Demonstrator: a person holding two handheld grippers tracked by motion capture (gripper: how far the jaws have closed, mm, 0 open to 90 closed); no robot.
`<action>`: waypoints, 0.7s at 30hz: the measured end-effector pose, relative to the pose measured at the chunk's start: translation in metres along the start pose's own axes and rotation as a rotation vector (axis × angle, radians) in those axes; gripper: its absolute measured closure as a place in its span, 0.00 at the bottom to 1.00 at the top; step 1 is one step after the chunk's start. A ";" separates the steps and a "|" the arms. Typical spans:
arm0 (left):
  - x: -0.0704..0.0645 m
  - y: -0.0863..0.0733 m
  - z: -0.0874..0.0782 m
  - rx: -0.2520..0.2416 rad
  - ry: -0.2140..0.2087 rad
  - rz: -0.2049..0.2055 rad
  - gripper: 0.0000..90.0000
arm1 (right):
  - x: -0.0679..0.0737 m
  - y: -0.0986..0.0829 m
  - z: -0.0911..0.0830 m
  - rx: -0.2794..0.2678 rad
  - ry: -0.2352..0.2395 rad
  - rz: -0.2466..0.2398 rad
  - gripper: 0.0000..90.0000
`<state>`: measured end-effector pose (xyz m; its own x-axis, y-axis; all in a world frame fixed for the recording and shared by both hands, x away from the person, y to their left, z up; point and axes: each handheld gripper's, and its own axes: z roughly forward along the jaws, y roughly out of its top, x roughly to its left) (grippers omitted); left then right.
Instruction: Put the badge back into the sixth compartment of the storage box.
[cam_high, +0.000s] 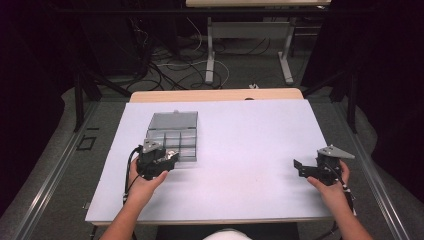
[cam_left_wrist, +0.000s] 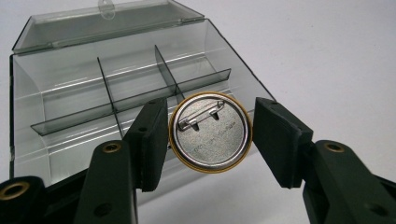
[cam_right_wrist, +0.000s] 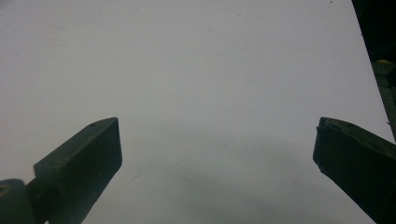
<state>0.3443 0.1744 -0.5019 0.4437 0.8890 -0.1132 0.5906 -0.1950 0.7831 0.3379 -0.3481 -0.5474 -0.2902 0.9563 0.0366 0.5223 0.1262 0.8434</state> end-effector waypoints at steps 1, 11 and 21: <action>-0.001 0.001 -0.001 -0.001 -0.002 0.004 0.52 | 0.000 0.000 0.000 0.000 -0.001 0.001 0.01; -0.006 0.010 -0.003 0.007 -0.009 0.018 0.52 | 0.001 0.000 0.001 0.004 -0.004 -0.002 0.01; -0.012 0.021 0.000 0.048 -0.021 0.070 0.52 | 0.001 0.000 0.000 0.005 -0.002 0.008 0.01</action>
<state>0.3514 0.1593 -0.4846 0.4986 0.8638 -0.0722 0.5887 -0.2763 0.7596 0.3378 -0.3467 -0.5474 -0.2841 0.9579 0.0425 0.5285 0.1194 0.8405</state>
